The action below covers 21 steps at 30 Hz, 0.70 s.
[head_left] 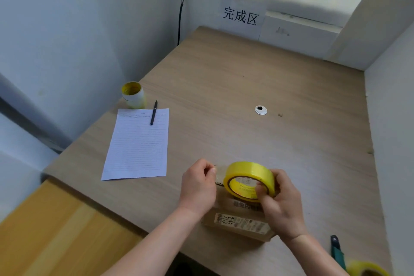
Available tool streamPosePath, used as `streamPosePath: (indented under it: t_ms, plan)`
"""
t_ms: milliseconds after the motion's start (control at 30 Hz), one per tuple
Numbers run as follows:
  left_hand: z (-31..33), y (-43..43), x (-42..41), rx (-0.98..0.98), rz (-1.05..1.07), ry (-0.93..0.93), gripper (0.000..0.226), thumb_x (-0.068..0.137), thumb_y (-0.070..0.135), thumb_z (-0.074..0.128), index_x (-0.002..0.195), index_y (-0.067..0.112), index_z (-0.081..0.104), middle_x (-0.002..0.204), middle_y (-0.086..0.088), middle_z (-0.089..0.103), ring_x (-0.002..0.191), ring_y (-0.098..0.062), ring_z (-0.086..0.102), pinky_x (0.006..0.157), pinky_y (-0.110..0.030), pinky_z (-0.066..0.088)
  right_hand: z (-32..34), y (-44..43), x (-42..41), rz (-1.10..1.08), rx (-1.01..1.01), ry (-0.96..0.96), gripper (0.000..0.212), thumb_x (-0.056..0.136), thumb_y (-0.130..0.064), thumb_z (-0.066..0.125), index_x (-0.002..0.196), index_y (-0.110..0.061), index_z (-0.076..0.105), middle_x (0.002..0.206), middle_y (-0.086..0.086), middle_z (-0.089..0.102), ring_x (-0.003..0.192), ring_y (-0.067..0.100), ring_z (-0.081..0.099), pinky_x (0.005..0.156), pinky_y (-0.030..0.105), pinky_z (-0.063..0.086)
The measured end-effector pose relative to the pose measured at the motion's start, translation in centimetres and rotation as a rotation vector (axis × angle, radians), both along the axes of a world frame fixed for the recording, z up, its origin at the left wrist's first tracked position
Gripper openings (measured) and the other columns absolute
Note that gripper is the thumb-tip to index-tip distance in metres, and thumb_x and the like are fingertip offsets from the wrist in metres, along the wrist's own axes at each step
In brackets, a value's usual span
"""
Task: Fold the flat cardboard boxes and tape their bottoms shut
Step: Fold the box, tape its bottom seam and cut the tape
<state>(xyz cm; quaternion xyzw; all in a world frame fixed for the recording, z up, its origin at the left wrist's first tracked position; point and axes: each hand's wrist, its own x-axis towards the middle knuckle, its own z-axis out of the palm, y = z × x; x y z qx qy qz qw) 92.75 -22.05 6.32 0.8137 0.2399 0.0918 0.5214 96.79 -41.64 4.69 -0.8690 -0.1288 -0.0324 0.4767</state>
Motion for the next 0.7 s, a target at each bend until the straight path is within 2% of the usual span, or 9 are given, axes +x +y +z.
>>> streamPosePath:
  t_ms: [67, 167, 233, 333, 400, 467, 500, 600, 700]
  plan:
    - [0.0, 0.2, -0.2, -0.016, 0.007, 0.025, 0.018, 0.093, 0.010, 0.056, 0.075, 0.013, 0.058, 0.070, 0.000, 0.061, 0.071, -0.018, 0.056, 0.066, -0.032, 0.043, -0.1, 0.1, 0.0, 0.032, 0.025, 0.026, 0.022, 0.079, -0.032, 0.063, 0.094, -0.044, 0.052, 0.081, -0.004, 0.062, 0.078, 0.018, 0.058, 0.066, 0.036, 0.045]
    - [-0.2, 0.6, -0.5, -0.036, 0.034, 0.040, 0.019, 0.092, 0.010, 0.057, 0.073, 0.014, 0.058, 0.069, -0.001, 0.063, 0.072, -0.021, 0.059, 0.067, -0.034, 0.046, 0.2, 0.4, -0.2, 0.056, -0.002, -0.051, 0.029, 0.082, -0.028, 0.058, 0.098, -0.049, 0.047, 0.082, -0.012, 0.059, 0.077, 0.008, 0.056, 0.065, 0.024, 0.040]
    - [-0.4, 0.9, -0.8, -0.062, 0.066, 0.065, 0.019, 0.091, 0.009, 0.056, 0.073, 0.015, 0.060, 0.070, -0.002, 0.064, 0.072, -0.023, 0.061, 0.069, -0.037, 0.050, 0.3, 0.7, -0.2, 0.044, -0.011, -0.105, 0.031, 0.081, -0.025, 0.058, 0.103, -0.044, 0.046, 0.085, -0.015, 0.057, 0.073, 0.011, 0.055, 0.064, 0.022, 0.038]
    - [-1.0, 1.4, -1.0, -0.150, 0.128, 0.121, 0.021, 0.092, 0.010, 0.056, 0.073, 0.016, 0.061, 0.069, -0.002, 0.065, 0.077, -0.027, 0.065, 0.076, -0.046, 0.057, 0.1, 1.1, -0.4, 0.070, -0.045, -0.114, 0.031, 0.082, -0.039, 0.058, 0.110, -0.038, 0.047, 0.087, -0.009, 0.058, 0.071, 0.022, 0.056, 0.065, 0.025, 0.041]
    - [-1.1, 1.6, -1.0, -0.192, 0.146, 0.146, 0.021, 0.092, 0.009, 0.056, 0.073, 0.014, 0.062, 0.068, -0.002, 0.064, 0.078, -0.029, 0.066, 0.077, -0.049, 0.058, -0.1, 1.1, -0.4, 0.073, -0.067, -0.079, 0.034, 0.079, -0.031, 0.066, 0.105, -0.040, 0.046, 0.085, -0.009, 0.060, 0.072, 0.019, 0.059, 0.065, 0.027, 0.044]
    - [-1.1, 1.6, -1.1, -0.221, 0.156, 0.159, 0.020, 0.093, 0.007, 0.055, 0.075, 0.011, 0.063, 0.067, -0.002, 0.063, 0.074, -0.027, 0.066, 0.077, -0.048, 0.059, -0.3, 0.9, -0.2, 0.059, -0.056, -0.028, 0.038, 0.079, -0.015, 0.076, 0.093, -0.036, 0.047, 0.079, -0.011, 0.060, 0.068, 0.007, 0.056, 0.061, 0.018, 0.041]
    - [-1.1, 1.6, -1.1, -0.248, 0.166, 0.162, 0.019, 0.094, 0.007, 0.055, 0.077, 0.008, 0.062, 0.066, -0.003, 0.063, 0.070, -0.025, 0.065, 0.076, -0.048, 0.059, -0.3, 0.8, -0.2, 0.060, -0.050, -0.015, 0.040, 0.079, -0.012, 0.078, 0.090, -0.037, 0.048, 0.076, -0.012, 0.058, 0.066, 0.007, 0.055, 0.057, 0.015, 0.038]
    - [-1.3, 1.5, -1.4, -0.353, 0.198, 0.175, 0.017, 0.096, 0.005, 0.053, 0.082, -0.001, 0.060, 0.066, -0.007, 0.060, 0.066, -0.023, 0.061, 0.075, -0.049, 0.060, -0.2, 1.1, -0.4, 0.081, -0.068, -0.032, 0.035, 0.078, -0.029, 0.065, 0.094, -0.049, 0.040, 0.075, -0.012, 0.053, 0.063, 0.009, 0.051, 0.057, 0.029, 0.039]
    - [-1.5, 1.5, -1.6, -0.418, 0.211, 0.193, 0.017, 0.095, 0.002, 0.052, 0.081, -0.002, 0.061, 0.066, -0.008, 0.058, 0.066, -0.022, 0.058, 0.073, -0.045, 0.059, -0.4, 1.4, -0.7, 0.079, -0.071, -0.104, 0.034, 0.078, -0.026, 0.060, 0.099, -0.042, 0.040, 0.079, -0.013, 0.053, 0.065, 0.023, 0.051, 0.061, 0.040, 0.044]
